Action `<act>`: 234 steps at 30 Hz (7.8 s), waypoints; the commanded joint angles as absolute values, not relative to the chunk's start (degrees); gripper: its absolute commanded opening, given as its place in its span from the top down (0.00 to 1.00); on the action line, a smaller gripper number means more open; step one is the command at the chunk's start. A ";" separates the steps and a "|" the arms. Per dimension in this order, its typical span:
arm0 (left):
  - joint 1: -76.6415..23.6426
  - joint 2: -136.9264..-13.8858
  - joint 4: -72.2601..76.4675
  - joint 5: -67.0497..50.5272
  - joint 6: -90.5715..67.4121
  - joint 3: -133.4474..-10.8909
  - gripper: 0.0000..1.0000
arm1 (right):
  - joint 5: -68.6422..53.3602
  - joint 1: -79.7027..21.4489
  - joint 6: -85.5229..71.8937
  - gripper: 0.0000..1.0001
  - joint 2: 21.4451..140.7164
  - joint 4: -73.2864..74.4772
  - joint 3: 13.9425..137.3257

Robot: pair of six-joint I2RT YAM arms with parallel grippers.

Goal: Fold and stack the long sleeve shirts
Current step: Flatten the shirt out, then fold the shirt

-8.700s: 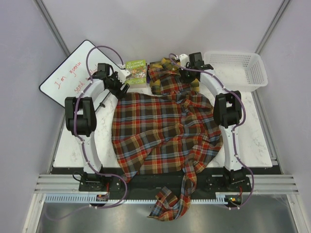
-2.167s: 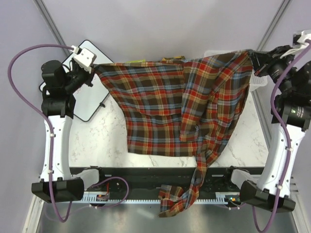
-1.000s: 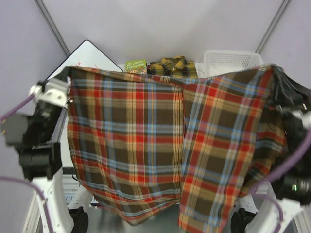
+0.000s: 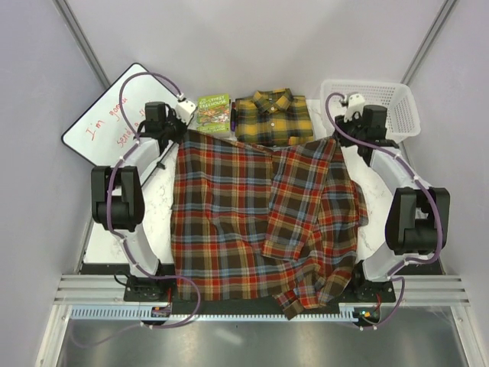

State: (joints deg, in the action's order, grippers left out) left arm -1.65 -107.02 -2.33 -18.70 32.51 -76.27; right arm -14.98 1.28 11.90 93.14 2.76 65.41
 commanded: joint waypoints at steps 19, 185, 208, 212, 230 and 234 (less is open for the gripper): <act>-11.86 -85.33 -42.10 -23.91 40.35 -54.84 0.44 | -9.15 2.55 47.18 0.31 82.79 55.02 61.27; -7.21 -124.98 -9.67 -29.53 85.16 -89.03 0.52 | -5.19 -14.33 44.12 1.00 98.88 22.76 114.96; -7.65 -117.43 -9.14 -27.60 80.60 -84.99 0.98 | -6.24 -14.33 43.94 1.00 94.58 21.71 113.82; -8.09 -114.18 -9.75 -26.28 79.72 -83.15 0.98 | -6.50 -14.41 43.86 1.00 91.85 21.53 112.24; -9.05 -93.88 -19.60 -21.98 77.79 -68.30 0.98 | -9.58 -14.50 40.87 1.00 73.92 29.35 101.43; -9.93 -91.94 -22.23 -20.22 75.50 -67.15 0.98 | -10.28 -14.41 40.96 1.00 69.36 31.55 98.36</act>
State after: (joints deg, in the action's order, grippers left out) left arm -9.02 -95.26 -18.17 -22.46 79.29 -68.14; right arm -8.88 -14.48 42.13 73.71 29.23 100.57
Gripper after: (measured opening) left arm 0.025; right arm 0.011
